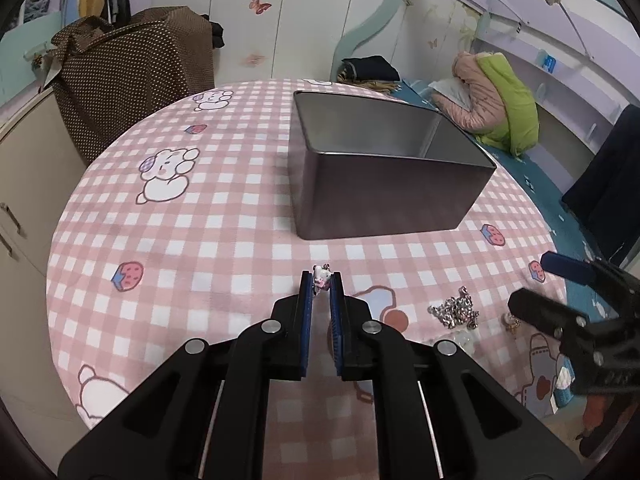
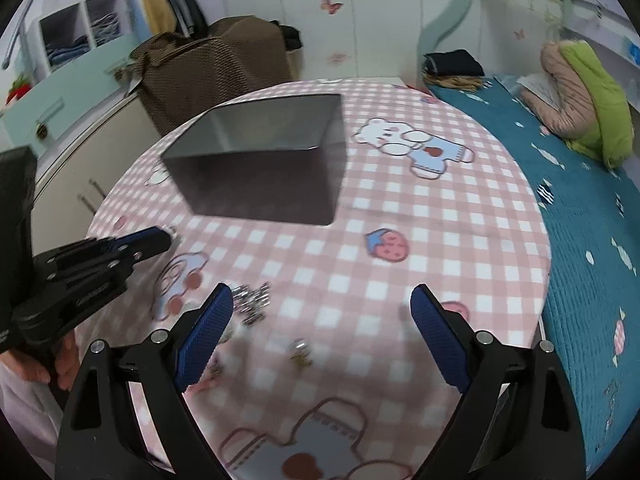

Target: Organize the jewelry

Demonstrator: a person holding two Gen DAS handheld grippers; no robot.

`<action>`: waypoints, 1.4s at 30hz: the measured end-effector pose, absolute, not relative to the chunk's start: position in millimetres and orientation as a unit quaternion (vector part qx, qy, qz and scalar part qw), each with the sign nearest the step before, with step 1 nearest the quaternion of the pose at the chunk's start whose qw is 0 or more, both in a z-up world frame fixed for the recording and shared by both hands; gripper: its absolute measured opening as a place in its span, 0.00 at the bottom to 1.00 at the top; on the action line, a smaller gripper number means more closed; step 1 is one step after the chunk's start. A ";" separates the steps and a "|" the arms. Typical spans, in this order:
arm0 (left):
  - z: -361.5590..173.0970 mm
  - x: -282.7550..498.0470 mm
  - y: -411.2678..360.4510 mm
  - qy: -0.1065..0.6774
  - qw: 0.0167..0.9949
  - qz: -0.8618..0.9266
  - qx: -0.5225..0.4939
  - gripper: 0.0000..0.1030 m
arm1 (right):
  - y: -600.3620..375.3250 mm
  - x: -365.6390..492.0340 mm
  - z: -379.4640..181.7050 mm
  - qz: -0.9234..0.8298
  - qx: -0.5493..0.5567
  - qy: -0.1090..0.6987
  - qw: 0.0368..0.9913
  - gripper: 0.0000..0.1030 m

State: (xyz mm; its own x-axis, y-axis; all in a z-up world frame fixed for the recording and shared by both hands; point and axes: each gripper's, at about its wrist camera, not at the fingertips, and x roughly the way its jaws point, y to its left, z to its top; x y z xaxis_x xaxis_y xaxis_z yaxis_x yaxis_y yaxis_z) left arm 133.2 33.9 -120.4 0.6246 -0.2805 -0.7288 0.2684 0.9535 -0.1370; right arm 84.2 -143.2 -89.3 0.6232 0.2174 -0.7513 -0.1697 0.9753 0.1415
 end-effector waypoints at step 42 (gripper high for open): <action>-113.2 55.1 40.0 0.395 0.899 -0.191 0.004 0.09 | -95.6 43.0 -103.9 0.164 0.005 0.447 0.879 0.02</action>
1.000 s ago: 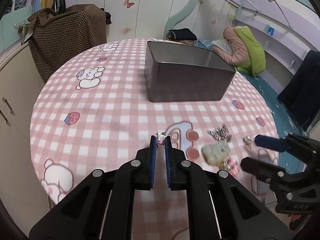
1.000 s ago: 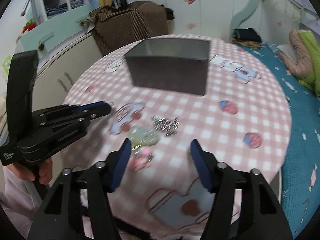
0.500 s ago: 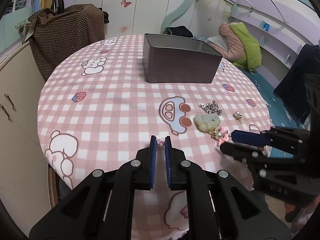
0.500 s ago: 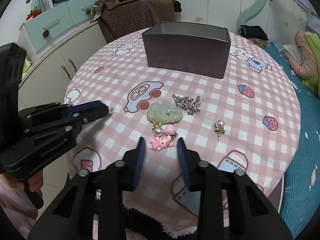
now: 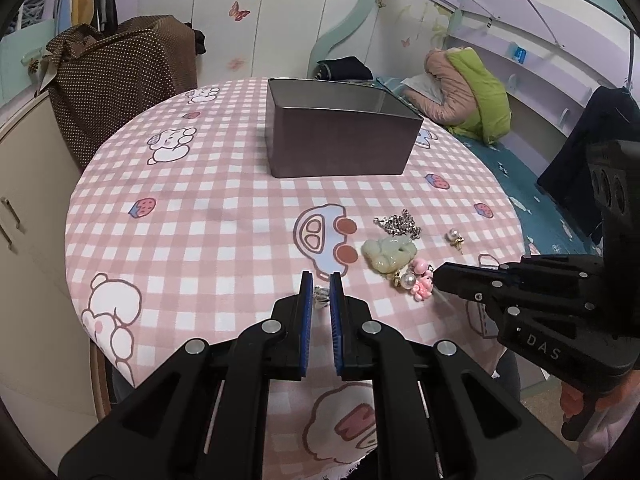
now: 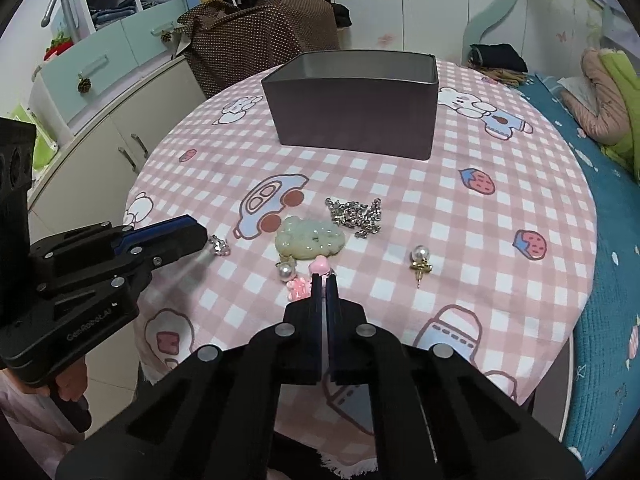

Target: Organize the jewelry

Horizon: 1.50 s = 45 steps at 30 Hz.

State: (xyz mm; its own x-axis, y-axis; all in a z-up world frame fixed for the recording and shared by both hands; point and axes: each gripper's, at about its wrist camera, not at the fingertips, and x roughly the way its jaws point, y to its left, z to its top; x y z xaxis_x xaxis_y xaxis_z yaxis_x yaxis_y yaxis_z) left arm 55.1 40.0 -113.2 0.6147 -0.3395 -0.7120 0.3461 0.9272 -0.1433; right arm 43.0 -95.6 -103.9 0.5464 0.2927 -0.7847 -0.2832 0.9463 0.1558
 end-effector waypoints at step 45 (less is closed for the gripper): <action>-128.5 64.1 38.6 0.401 0.890 -0.216 0.007 0.17 | -97.1 46.3 -106.7 0.152 -0.025 0.433 0.888 0.25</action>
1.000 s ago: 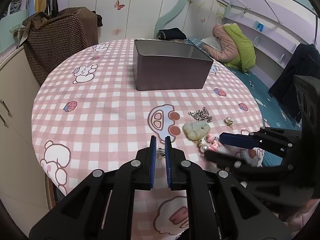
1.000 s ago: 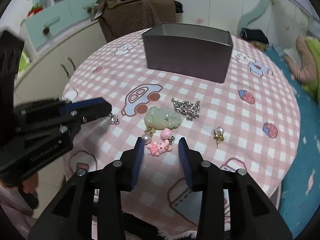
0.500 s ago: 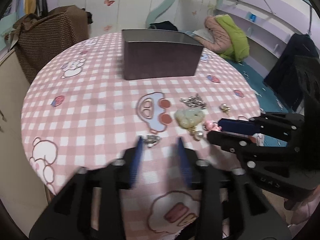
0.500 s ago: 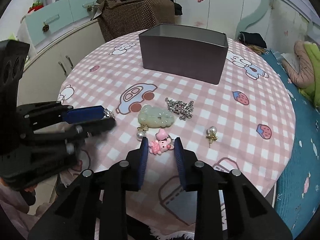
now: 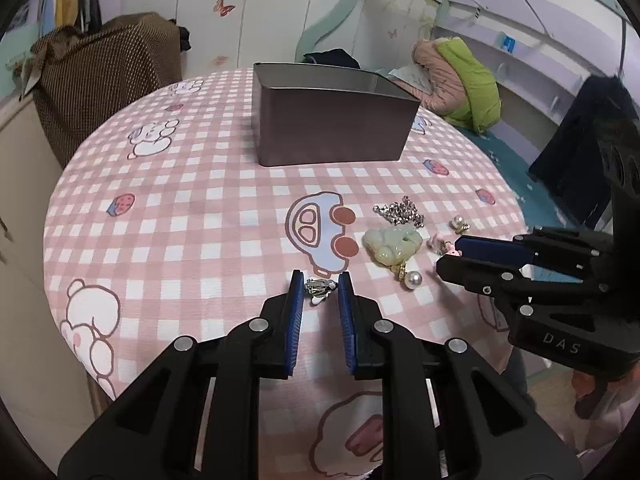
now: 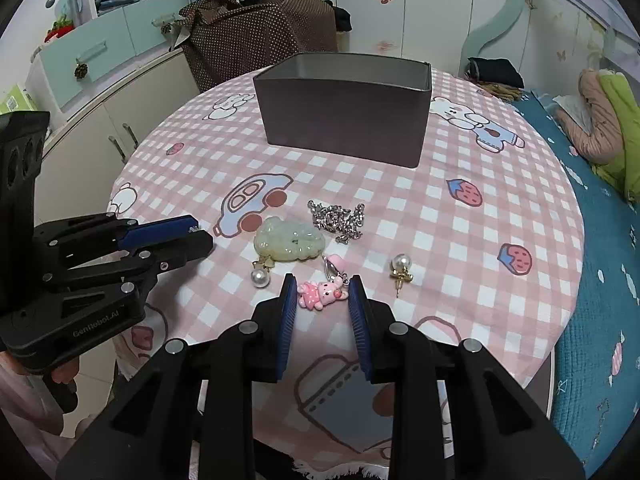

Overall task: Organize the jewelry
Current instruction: 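Carry both charms over the grey metal box and open both tools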

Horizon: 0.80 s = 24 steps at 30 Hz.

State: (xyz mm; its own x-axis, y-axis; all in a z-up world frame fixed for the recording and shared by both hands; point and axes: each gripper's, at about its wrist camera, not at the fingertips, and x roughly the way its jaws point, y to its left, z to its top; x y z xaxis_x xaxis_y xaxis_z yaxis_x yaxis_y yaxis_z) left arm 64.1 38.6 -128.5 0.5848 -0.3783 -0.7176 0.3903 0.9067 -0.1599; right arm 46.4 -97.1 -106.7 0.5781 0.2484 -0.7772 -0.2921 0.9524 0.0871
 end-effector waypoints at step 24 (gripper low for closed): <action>-81.3 94.4 26.3 0.343 0.913 -0.219 0.007 0.16 | -112.7 78.7 -57.2 0.139 -0.012 0.368 0.919 0.25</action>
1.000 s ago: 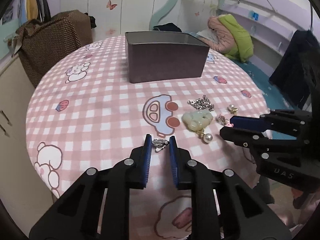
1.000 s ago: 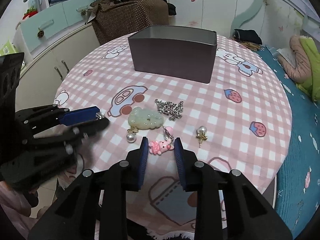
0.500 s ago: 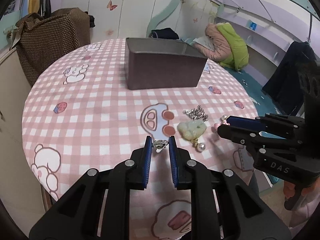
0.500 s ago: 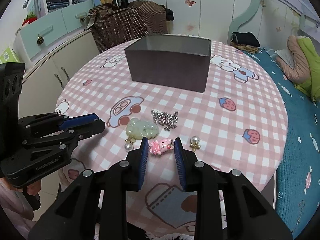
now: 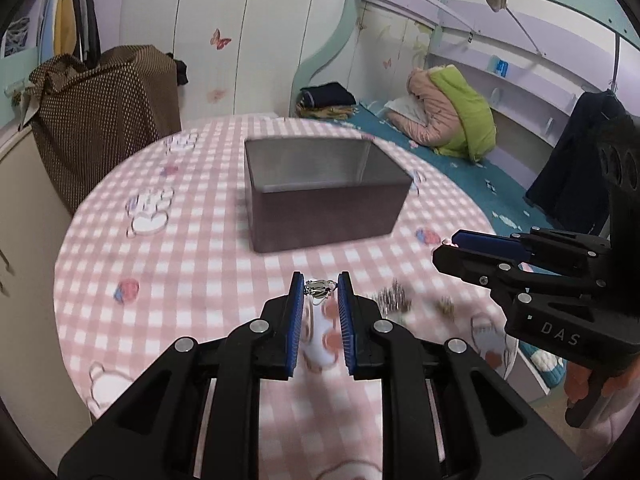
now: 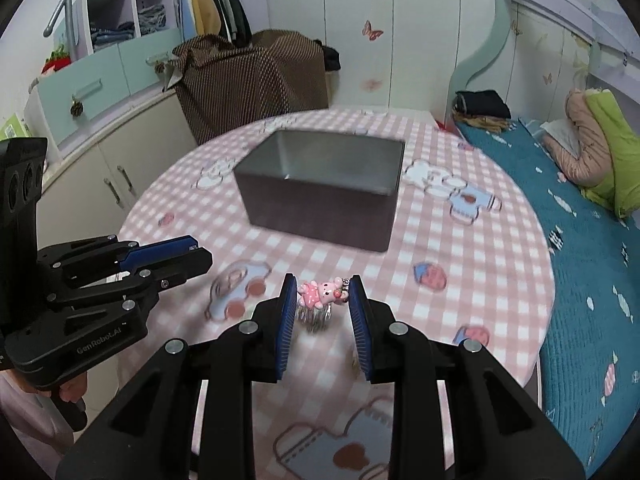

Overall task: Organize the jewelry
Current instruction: 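Carry both charms over the grey metal box and open both tools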

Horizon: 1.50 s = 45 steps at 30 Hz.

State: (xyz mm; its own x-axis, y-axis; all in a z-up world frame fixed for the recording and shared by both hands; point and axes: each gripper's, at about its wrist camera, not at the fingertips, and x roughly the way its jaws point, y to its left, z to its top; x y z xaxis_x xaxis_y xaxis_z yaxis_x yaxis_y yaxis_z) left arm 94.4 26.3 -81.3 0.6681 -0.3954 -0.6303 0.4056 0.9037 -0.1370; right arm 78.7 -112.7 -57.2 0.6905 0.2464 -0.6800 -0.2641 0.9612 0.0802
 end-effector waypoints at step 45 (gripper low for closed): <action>-64.6 186.4 5.7 0.322 0.930 -0.178 -0.006 0.42 | -171.2 161.2 -43.1 0.057 0.056 0.348 0.934 0.79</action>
